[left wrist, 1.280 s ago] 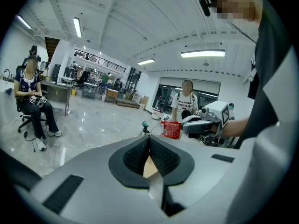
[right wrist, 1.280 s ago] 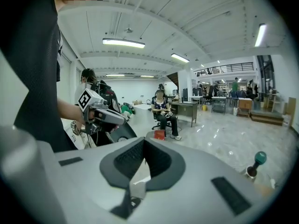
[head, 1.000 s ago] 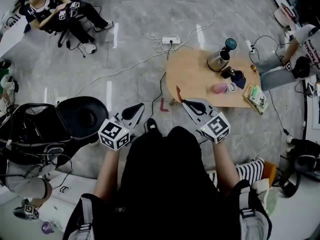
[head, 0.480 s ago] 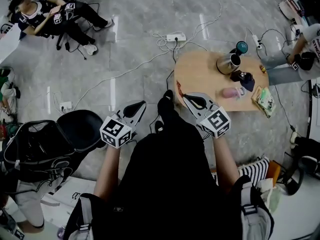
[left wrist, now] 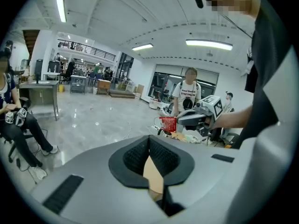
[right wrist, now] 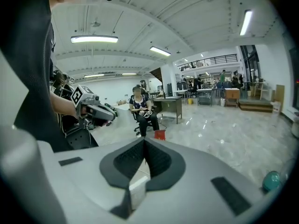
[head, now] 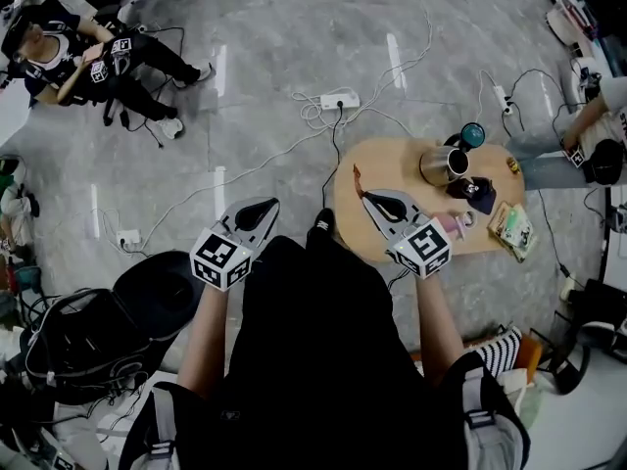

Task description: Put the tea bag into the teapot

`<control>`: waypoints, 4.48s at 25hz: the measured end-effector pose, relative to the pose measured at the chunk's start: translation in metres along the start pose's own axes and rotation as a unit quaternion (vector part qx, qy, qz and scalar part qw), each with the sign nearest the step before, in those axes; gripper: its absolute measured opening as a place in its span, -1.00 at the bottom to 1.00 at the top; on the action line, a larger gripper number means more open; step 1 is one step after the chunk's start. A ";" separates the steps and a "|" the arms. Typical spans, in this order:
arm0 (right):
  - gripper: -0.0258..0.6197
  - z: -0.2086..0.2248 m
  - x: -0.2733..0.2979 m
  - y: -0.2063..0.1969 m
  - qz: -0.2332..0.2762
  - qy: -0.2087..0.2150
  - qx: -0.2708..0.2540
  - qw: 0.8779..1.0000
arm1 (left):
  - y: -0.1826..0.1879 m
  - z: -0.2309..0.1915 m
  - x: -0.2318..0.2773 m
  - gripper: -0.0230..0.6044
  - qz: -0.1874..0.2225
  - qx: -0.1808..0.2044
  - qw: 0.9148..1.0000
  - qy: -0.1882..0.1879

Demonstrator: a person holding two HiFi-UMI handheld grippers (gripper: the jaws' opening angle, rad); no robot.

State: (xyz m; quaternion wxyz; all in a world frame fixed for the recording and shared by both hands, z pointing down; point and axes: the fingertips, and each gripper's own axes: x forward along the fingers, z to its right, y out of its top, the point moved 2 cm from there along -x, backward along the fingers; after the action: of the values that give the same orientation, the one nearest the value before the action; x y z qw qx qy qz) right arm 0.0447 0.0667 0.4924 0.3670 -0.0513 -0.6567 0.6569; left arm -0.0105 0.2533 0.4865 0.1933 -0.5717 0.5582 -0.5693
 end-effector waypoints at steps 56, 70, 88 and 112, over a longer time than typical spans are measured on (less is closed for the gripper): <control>-0.90 0.170 0.031 0.029 0.027 -0.515 0.265 0.815 | 0.180 -0.063 0.326 -0.90 -0.178 0.255 0.772 -0.554; -0.90 0.225 -0.059 -0.058 0.048 -0.518 0.307 0.797 | 0.147 0.009 0.388 -0.90 -0.251 0.262 0.764 -0.533; -0.90 0.337 -0.122 -0.227 0.071 -0.509 0.384 0.767 | 0.079 0.035 0.403 -0.90 -0.374 0.229 0.770 -0.463; -0.76 0.358 -0.122 -0.274 0.056 -0.516 0.404 0.753 | 0.077 0.050 0.381 -0.90 -0.372 0.224 0.782 -0.448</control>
State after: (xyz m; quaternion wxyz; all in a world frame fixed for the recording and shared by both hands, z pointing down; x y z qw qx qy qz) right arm 0.0502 -0.3313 0.7354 -0.0781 0.4121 -0.4154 0.8072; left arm -0.1031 -0.1181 0.5724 0.3171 -0.8662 0.0094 -0.3861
